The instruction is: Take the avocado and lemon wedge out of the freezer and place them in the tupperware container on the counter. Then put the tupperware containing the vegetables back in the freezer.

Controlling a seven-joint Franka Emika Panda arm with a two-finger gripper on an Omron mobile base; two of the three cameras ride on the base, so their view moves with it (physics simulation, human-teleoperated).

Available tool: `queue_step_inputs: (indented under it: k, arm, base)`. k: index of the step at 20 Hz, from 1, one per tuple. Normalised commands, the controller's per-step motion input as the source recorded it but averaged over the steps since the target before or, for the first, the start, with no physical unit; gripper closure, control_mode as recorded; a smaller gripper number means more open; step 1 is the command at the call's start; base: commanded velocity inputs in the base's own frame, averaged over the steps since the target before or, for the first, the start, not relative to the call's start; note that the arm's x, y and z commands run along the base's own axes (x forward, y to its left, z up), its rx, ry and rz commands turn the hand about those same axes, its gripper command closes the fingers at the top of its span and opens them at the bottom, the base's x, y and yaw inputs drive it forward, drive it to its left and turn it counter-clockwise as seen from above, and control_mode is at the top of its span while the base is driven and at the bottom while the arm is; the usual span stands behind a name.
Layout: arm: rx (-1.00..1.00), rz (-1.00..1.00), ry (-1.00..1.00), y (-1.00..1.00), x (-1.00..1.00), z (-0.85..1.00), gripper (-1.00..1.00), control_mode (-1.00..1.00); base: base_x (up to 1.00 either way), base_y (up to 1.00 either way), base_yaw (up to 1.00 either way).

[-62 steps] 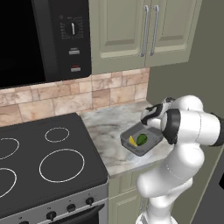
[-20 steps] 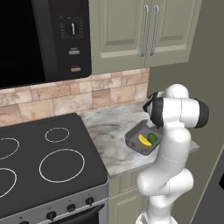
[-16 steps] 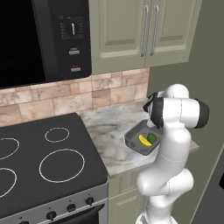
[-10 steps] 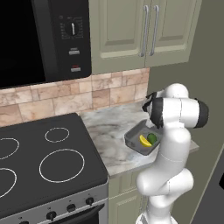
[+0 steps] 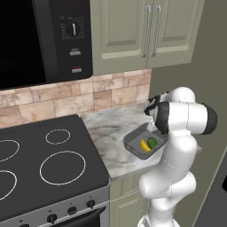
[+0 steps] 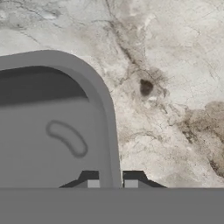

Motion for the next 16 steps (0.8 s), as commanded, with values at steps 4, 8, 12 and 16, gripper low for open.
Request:
queue_step_inputs:
  k: [4, 8, 12, 16]
  arm:
    - [0.0, -0.08, -0.11, 0.17, -0.74, 0.0, 1.0, -1.0]
    - [0.01, -0.29, -0.11, 0.03, -0.72, 0.28, 1.0, -1.0]
    - [0.07, -0.57, -0.02, 0.0, -0.63, 0.42, 1.0, -1.0]
    - [0.15, -0.67, 0.0, 0.0, -0.49, 0.74, 1.0, -1.0]
  base:
    - [0.0, 0.0, 0.0]
    - [0.0, 0.0, 0.0]
    - [0.0, 0.0, 0.0]
    - [0.0, 0.0, 0.0]
